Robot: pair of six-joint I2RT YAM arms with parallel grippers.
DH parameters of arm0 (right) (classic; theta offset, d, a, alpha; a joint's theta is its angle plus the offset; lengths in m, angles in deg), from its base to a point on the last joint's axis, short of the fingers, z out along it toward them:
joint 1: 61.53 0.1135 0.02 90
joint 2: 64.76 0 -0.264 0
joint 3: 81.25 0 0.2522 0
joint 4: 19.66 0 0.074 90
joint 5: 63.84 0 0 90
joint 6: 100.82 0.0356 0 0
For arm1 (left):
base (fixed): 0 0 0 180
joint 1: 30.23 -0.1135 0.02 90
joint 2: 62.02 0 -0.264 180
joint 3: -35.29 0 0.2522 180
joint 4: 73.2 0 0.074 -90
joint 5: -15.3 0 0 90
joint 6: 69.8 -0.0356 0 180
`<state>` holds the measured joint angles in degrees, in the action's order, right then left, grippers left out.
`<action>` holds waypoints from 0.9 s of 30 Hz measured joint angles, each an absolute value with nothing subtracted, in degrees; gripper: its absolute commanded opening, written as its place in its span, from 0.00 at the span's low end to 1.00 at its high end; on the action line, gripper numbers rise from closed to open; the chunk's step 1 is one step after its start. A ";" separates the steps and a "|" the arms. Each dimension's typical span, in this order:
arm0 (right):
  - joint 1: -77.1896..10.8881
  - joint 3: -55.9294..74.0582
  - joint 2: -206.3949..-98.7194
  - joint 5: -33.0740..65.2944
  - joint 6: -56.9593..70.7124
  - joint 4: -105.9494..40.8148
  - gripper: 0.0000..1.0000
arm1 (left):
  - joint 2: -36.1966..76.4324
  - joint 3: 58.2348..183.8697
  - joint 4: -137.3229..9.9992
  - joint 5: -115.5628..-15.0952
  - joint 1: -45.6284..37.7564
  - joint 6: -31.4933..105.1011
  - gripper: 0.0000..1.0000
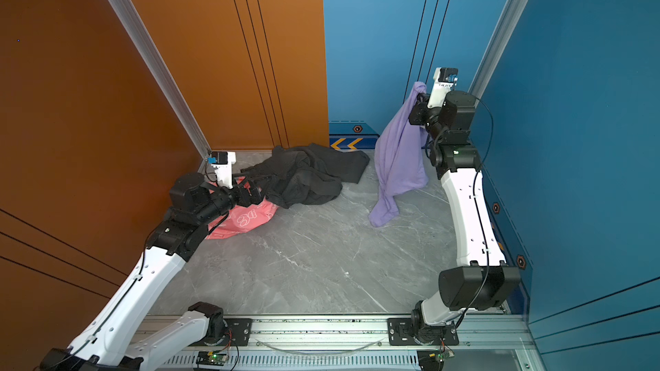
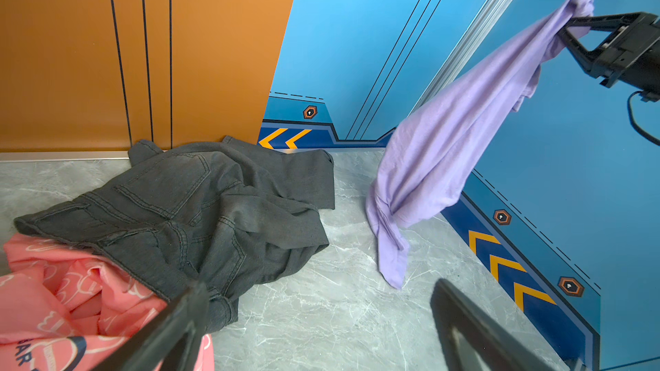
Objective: Pick out a specific cloth from the pile
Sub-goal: 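Carry the lavender shirt with the right gripper away from the pile and lower it, then open the right gripper to release the lavender shirt on the floor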
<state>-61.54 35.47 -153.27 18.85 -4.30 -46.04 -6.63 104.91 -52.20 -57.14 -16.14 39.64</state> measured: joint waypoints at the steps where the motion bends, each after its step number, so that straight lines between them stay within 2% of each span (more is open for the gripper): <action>1: -61.54 34.05 -152.98 19.62 -5.04 -46.67 0.00 | -6.76 104.64 -52.17 -57.12 -16.25 39.64 0.98; 8: -62.53 17.90 -150.42 30.76 -8.47 -52.97 0.01 | -6.87 104.23 -51.91 -57.12 -16.66 39.46 0.98; 9: -63.12 15.82 -150.16 32.34 -8.47 -54.02 0.04 | -6.87 104.21 -51.89 -57.12 -16.75 39.46 0.98; 10: -63.95 13.72 -149.83 33.89 -8.36 -55.11 0.11 | -6.87 104.21 -51.89 -57.14 -16.88 39.44 0.98; 15: -69.94 4.45 -145.44 36.23 -4.32 -58.06 0.99 | -6.87 103.86 -51.91 -57.71 -17.32 39.46 0.98; 19: -73.43 -0.14 -137.94 36.97 0.47 -58.52 1.00 | -6.85 102.66 -51.69 -58.73 -17.87 39.46 0.98; 27: -72.98 -1.12 -127.65 32.95 6.45 -55.31 1.00 | -7.09 100.49 -51.43 -61.95 -18.87 39.46 0.98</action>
